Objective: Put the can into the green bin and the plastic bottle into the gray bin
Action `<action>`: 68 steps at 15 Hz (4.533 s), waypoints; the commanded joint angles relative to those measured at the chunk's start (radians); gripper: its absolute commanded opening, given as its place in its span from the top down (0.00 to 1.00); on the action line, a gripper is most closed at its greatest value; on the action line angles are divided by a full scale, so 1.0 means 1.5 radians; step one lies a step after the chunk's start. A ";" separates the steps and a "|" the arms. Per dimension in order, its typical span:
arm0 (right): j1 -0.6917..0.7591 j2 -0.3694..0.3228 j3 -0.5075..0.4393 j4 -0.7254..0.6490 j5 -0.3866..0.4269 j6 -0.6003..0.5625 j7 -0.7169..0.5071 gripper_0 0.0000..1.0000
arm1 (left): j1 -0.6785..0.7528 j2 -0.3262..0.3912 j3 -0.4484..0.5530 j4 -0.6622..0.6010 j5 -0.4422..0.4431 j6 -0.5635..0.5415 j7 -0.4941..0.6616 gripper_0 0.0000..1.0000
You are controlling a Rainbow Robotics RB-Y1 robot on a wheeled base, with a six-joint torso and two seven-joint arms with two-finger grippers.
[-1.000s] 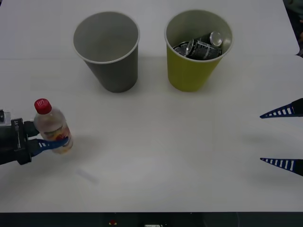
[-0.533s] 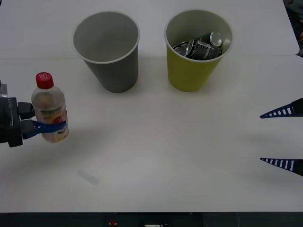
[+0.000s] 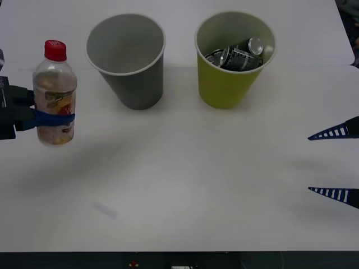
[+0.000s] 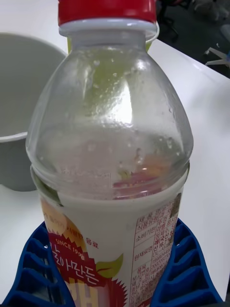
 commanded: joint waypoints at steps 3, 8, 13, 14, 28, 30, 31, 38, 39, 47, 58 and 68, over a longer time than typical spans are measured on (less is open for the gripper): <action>0.000 0.000 0.000 0.000 0.000 0.000 0.000 0.00 | -0.083 0.052 -0.023 -0.055 -0.071 0.000 0.189 1.00; 0.000 0.000 0.000 0.000 0.000 0.000 0.000 0.00 | -0.247 0.080 -0.140 -0.051 -0.154 0.001 0.332 1.00; 0.000 0.000 0.000 0.000 0.000 0.000 0.000 0.00 | -0.427 0.080 -0.321 0.048 -0.184 0.069 0.372 1.00; 0.000 0.000 0.000 0.000 0.000 0.000 0.000 0.00 | -0.467 0.079 -0.362 0.075 -0.184 0.084 0.372 1.00; 0.000 0.000 0.000 0.000 0.000 0.000 0.000 0.00 | -0.789 -0.055 -0.636 0.415 -0.242 0.117 0.371 1.00; 0.000 0.000 0.000 0.000 0.000 0.000 0.000 0.00 | -0.789 -0.056 -0.639 0.414 -0.249 0.116 0.362 1.00; 0.000 0.000 0.000 0.000 0.000 0.000 0.000 0.00 | -0.789 -0.055 -0.639 0.415 -0.253 0.116 0.351 1.00; 0.000 0.000 0.000 0.000 0.000 0.000 0.000 0.00 | -0.786 -0.043 -0.639 0.414 -0.241 0.116 0.276 0.00; 0.000 0.000 0.000 0.000 0.000 0.000 0.000 0.00 | -0.780 -0.037 -0.638 0.408 -0.234 0.116 0.261 0.00; 0.000 0.000 0.000 0.000 0.000 0.000 0.000 0.00 | -0.599 0.012 -0.478 0.327 -0.082 0.116 0.099 0.00; 0.000 0.000 0.000 0.000 0.000 0.000 0.000 0.00 | -0.238 0.074 -0.211 0.157 0.061 0.060 -0.171 0.00; 0.000 0.000 0.000 0.000 0.000 0.000 0.000 0.00 | 0.081 0.124 -0.040 0.072 0.150 0.059 -0.424 0.00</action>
